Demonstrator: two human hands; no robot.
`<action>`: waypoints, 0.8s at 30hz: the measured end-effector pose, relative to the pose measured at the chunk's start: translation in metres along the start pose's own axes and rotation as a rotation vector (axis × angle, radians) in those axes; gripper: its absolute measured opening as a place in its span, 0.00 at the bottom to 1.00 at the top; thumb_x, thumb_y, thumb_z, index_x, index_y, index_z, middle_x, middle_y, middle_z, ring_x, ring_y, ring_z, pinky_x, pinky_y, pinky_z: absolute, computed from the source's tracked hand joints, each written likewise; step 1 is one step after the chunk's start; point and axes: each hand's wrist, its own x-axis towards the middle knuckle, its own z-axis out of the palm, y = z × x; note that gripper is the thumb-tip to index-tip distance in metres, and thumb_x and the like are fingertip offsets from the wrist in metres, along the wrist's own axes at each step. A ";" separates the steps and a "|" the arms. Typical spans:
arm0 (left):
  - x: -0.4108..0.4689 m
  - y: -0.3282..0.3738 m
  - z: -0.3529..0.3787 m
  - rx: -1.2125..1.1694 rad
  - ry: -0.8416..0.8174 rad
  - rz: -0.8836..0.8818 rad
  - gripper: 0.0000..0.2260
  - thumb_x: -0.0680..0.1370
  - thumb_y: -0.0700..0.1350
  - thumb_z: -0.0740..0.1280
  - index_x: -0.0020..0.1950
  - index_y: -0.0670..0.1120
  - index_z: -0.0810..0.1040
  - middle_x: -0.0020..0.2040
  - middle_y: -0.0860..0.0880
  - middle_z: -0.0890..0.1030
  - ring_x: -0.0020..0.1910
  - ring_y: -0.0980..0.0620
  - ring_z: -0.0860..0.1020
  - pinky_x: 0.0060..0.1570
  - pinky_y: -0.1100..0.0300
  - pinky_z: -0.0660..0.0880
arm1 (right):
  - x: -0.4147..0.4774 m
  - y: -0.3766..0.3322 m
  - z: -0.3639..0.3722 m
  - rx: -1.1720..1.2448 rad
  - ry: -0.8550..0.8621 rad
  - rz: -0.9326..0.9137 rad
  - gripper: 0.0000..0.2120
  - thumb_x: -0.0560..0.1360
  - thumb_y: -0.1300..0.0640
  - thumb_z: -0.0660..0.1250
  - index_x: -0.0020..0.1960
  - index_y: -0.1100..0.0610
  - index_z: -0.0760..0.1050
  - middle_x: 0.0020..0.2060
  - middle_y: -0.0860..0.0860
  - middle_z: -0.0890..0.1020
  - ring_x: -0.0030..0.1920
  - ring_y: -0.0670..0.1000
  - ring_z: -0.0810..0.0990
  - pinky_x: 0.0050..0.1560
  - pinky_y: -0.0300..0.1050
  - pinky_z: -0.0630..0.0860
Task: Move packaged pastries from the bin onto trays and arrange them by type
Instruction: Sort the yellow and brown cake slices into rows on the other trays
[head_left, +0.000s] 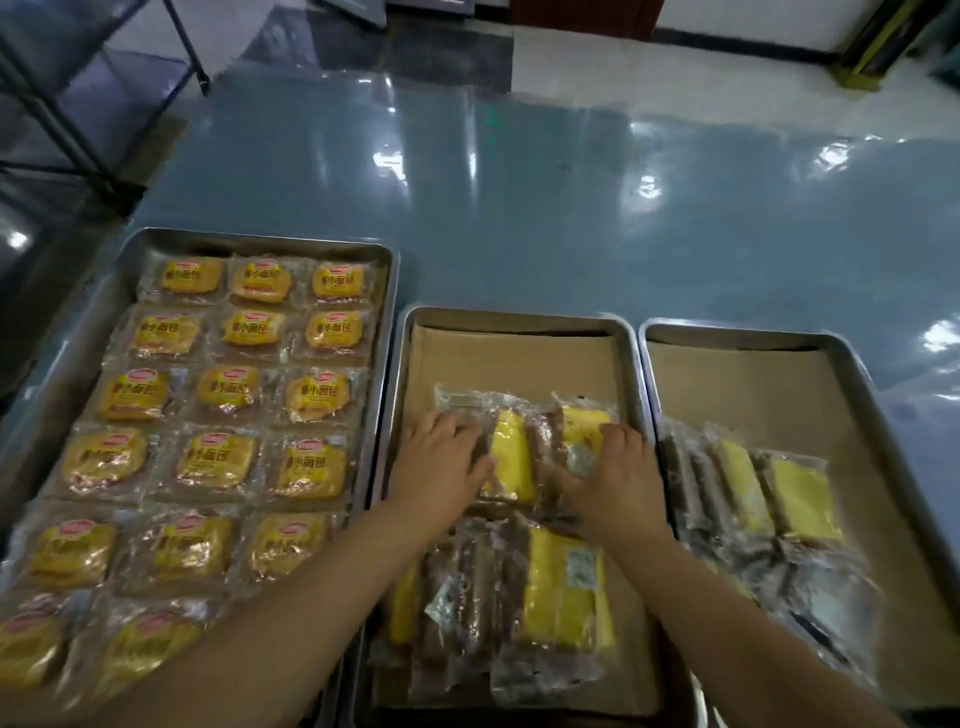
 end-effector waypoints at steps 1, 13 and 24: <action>0.002 0.007 0.004 -0.009 0.009 -0.037 0.22 0.77 0.60 0.57 0.67 0.51 0.72 0.63 0.50 0.73 0.63 0.49 0.63 0.60 0.53 0.62 | 0.001 0.005 0.000 0.003 -0.016 -0.016 0.36 0.64 0.37 0.72 0.58 0.64 0.71 0.53 0.59 0.76 0.55 0.60 0.73 0.53 0.53 0.71; 0.014 0.063 0.009 -0.560 0.073 -0.400 0.16 0.74 0.45 0.70 0.58 0.55 0.70 0.48 0.58 0.77 0.44 0.59 0.76 0.36 0.65 0.73 | 0.035 0.037 -0.034 0.206 -0.146 -0.073 0.24 0.69 0.54 0.65 0.64 0.54 0.64 0.45 0.52 0.78 0.41 0.55 0.78 0.36 0.46 0.75; 0.042 0.046 -0.033 -0.574 0.515 -0.497 0.20 0.75 0.40 0.68 0.64 0.50 0.68 0.48 0.57 0.75 0.45 0.56 0.77 0.44 0.55 0.76 | 0.107 0.041 -0.041 0.785 -0.086 0.060 0.17 0.74 0.67 0.60 0.58 0.52 0.68 0.49 0.50 0.79 0.46 0.48 0.79 0.37 0.37 0.72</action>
